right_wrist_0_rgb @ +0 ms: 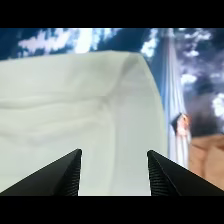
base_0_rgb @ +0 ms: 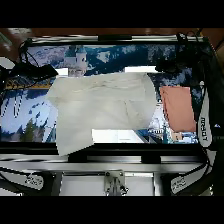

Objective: Fold the shirts.

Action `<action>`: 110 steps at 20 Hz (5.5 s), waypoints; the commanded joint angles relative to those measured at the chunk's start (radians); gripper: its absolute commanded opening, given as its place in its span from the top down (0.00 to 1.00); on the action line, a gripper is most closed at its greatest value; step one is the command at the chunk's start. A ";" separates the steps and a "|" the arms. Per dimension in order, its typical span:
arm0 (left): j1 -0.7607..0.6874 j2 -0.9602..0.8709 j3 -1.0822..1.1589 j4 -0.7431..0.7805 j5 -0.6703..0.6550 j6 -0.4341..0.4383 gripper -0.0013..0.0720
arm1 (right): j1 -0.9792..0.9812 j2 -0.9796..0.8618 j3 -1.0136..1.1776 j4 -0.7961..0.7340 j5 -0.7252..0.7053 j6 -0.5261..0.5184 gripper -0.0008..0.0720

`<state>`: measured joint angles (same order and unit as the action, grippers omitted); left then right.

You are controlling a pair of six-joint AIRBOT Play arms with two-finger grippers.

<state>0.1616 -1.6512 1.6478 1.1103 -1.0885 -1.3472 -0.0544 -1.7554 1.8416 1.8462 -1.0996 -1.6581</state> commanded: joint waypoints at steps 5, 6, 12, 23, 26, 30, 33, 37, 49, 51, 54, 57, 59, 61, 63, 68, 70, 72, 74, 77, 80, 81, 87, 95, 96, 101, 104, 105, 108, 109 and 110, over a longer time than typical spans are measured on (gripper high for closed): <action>0.051 0.183 -0.342 0.219 -0.391 -0.099 0.15 | -0.127 0.216 -0.264 -0.061 -0.495 -0.031 0.28; 0.058 0.248 -0.468 0.193 -0.340 -0.072 0.15 | -0.129 0.271 -0.373 -0.039 -0.453 -0.035 0.28; 0.108 0.500 -0.878 0.111 -0.157 0.016 0.15 | -0.120 0.460 -0.901 0.138 -0.179 -0.154 0.19; 0.108 0.502 -0.893 0.085 -0.124 0.014 0.16 | 0.131 0.397 -1.012 0.081 0.023 -0.290 0.19; 0.108 0.502 -0.893 0.085 -0.124 0.008 0.16 | 0.140 0.389 -1.012 0.084 0.062 -0.290 0.19; 0.108 0.502 -0.893 0.085 -0.123 0.008 0.16 | 0.140 0.388 -1.012 0.086 0.105 -0.273 0.19; 0.108 0.502 -0.893 0.085 -0.124 0.008 0.16 | 0.140 0.379 -1.012 0.140 0.101 -0.274 0.50; 0.108 0.502 -0.892 0.085 -0.124 0.008 0.16 | 0.138 0.402 -1.011 0.142 0.074 -0.272 0.93; 0.273 0.498 -0.858 0.035 -0.249 0.153 0.14 | 0.138 0.602 -1.012 0.097 -0.057 -0.151 0.93; 0.295 0.480 -0.900 0.010 -0.246 0.200 0.14 | 0.138 0.602 -1.012 0.096 -0.052 -0.139 0.93; 0.258 0.431 -0.984 -0.031 -0.175 0.231 0.14 | 0.138 0.602 -1.012 0.097 -0.035 -0.109 0.93; 0.194 0.385 -1.020 -0.120 -0.067 0.240 0.14 | 0.138 0.602 -1.012 0.097 -0.034 -0.099 0.93; 0.152 0.361 -1.020 -0.149 -0.029 0.239 0.14 | 0.138 0.602 -1.012 0.097 -0.034 -0.099 0.93; 0.113 0.333 -1.020 -0.168 -0.026 0.237 0.18 | 0.138 0.602 -1.012 0.096 -0.026 -0.099 0.93; 0.091 0.322 -1.019 -0.180 -0.028 0.236 0.85 | 0.138 0.602 -1.011 0.097 -0.024 -0.099 0.93; 0.121 0.431 -0.867 -0.192 -0.140 0.236 0.95 | 0.138 0.649 -0.953 0.096 -0.027 -0.100 0.93; 0.133 0.530 -0.728 -0.193 -0.186 0.231 0.94 | 0.138 0.696 -0.877 0.083 -0.026 -0.099 0.93; 0.131 0.624 -0.555 -0.200 -0.209 0.189 0.94 | 0.138 0.745 -0.786 0.082 -0.026 -0.096 0.93; 0.131 0.699 -0.376 -0.243 -0.211 0.149 0.94 | 0.138 0.789 -0.685 0.081 -0.024 -0.072 0.93; 0.131 0.762 -0.106 -0.282 -0.210 0.087 0.94 | 0.138 0.850 -0.522 0.077 -0.002 -0.070 0.93; 0.131 0.778 0.121 -0.300 -0.211 0.051 0.94 | 0.138 0.902 -0.369 0.051 0.074 -0.070 0.93; 0.131 0.779 0.182 -0.300 -0.210 0.051 0.94 | 0.138 0.917 -0.325 0.036 0.098 -0.069 0.93; 0.131 0.806 0.414 -0.299 -0.133 0.051 0.94 | 0.138 0.982 -0.114 -0.005 0.129 -0.062 0.93; 0.131 0.944 0.413 -0.295 -0.065 0.051 0.94 | 0.138 1.057 0.006 -0.007 0.130 -0.050 0.93; 0.131 0.958 0.413 -0.291 -0.070 0.051 0.94 | 0.138 1.067 0.006 -0.014 0.122 -0.044 0.93; 0.131 1.003 0.412 -0.142 -0.240 -0.020 0.94 | 0.138 1.088 0.006 -0.073 -0.008 -0.010 0.93; 0.131 0.999 0.386 -0.075 -0.289 -0.019 0.94 | 0.138 1.062 0.006 -0.141 -0.045 0.042 0.93; 0.131 0.996 0.354 -0.061 -0.293 -0.020 0.94 | 0.138 1.040 0.006 -0.162 -0.059 0.063 0.93; 0.131 0.960 0.215 -0.055 -0.347 -0.036 0.94 | 0.138 0.932 0.006 -0.167 -0.165 0.104 0.93; 0.131 0.940 0.148 -0.055 -0.356 -0.055 0.94 | 0.138 0.881 0.005 -0.163 -0.215 0.116 0.93; 0.131 0.921 0.082 -0.055 -0.354 -0.054 0.94 | 0.138 0.816 0.005 -0.157 -0.270 0.123 0.93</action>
<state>0.2916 -0.6952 1.8645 1.0325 -1.4055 -1.3781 0.0849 -0.8234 1.8465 1.7035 -1.2327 -1.5784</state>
